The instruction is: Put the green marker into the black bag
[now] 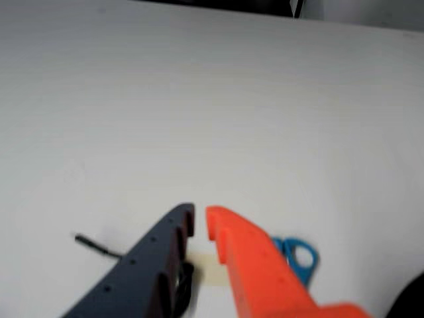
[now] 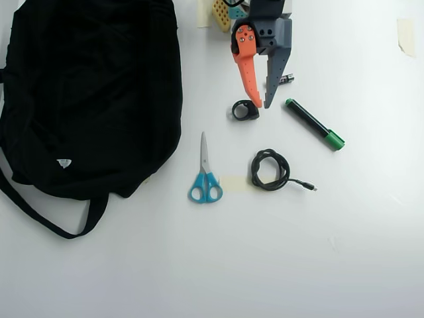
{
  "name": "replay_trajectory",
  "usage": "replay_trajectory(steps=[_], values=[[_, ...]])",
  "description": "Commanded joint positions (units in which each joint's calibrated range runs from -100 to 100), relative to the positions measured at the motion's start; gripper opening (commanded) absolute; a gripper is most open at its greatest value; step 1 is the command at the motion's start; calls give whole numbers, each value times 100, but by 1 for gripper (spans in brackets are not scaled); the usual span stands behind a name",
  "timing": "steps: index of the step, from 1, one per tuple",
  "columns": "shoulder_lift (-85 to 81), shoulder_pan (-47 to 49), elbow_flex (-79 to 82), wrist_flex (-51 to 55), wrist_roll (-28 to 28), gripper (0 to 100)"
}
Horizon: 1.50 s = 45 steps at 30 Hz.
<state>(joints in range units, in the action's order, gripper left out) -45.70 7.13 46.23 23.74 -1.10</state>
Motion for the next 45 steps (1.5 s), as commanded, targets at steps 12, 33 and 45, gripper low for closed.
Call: replay_trajectory(steps=[12,33,45], values=[[2031,28,-2619,-152,-42,2],[3865,28,-4299,-1246,-53,2],[4554,95,-4784,-1694,-53,2]])
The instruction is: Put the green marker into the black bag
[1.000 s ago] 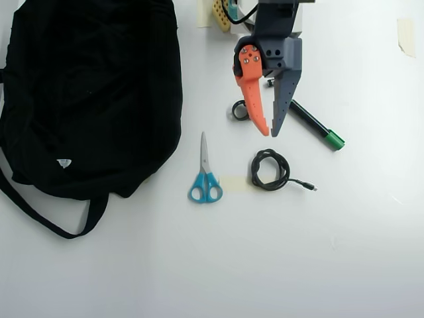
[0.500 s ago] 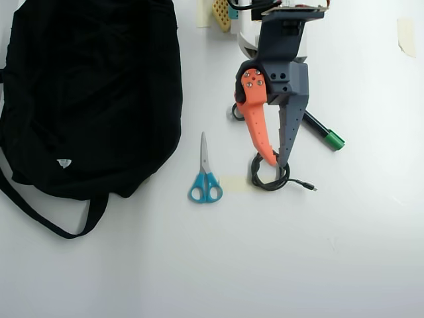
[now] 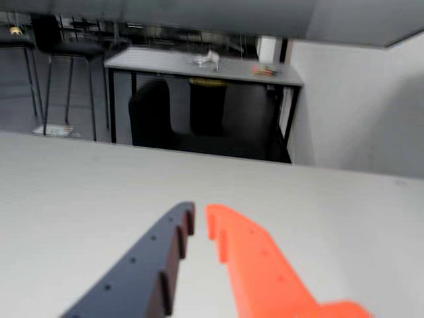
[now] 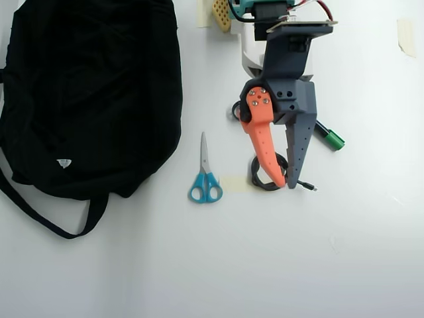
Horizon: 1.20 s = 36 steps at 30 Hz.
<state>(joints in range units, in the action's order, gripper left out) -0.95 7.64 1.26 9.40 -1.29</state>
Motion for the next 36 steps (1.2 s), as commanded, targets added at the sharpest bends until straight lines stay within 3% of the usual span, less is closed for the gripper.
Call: replay_trajectory(steps=[1,24,30,33,36], values=[[120,36,-288,-312,-33,2],[320,-113,350,-200,14,2],[278,-84,-45,1265,40,2],[286,-54,-791,2479,502,2],[278,-39,-1078,3082,591,2]])
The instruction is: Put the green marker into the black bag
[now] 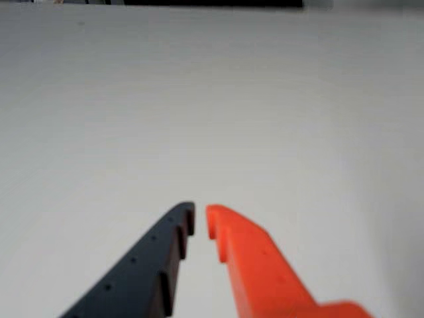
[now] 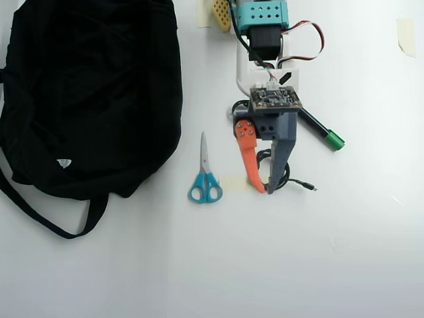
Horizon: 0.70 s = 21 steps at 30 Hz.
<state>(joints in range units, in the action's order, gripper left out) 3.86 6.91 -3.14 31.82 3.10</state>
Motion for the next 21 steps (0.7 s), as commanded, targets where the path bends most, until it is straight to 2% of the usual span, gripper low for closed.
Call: replay_trajectory(steps=[1,11,21], values=[[-203,72,-764,1125,151,2],[-203,371,-1599,3898,162,2],[-212,656,-1635,5475,162,2]])
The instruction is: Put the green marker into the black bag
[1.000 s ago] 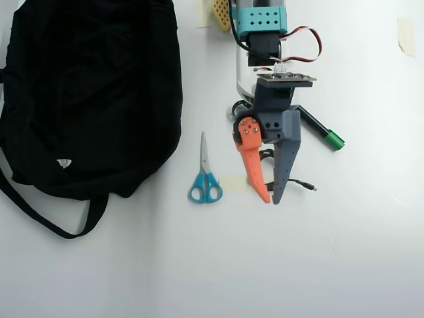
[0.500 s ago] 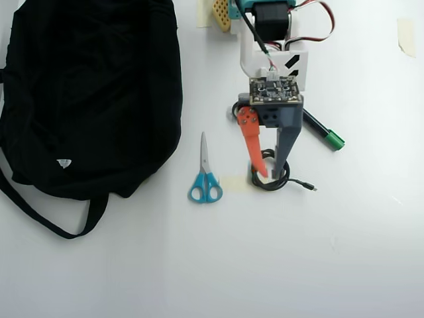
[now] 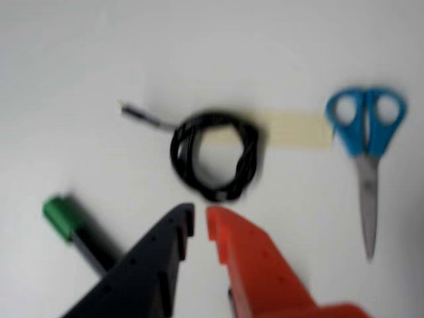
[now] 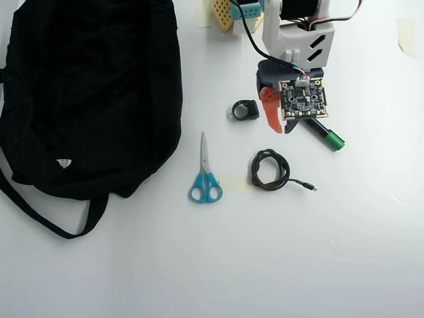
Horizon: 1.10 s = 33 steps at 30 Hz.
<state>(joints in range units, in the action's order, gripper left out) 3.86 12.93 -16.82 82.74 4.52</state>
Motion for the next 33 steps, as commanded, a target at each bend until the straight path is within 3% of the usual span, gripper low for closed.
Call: replay_trajectory(steps=[1,33], values=[[-212,53,-267,598,20,2],[-527,83,-204,951,10,2]])
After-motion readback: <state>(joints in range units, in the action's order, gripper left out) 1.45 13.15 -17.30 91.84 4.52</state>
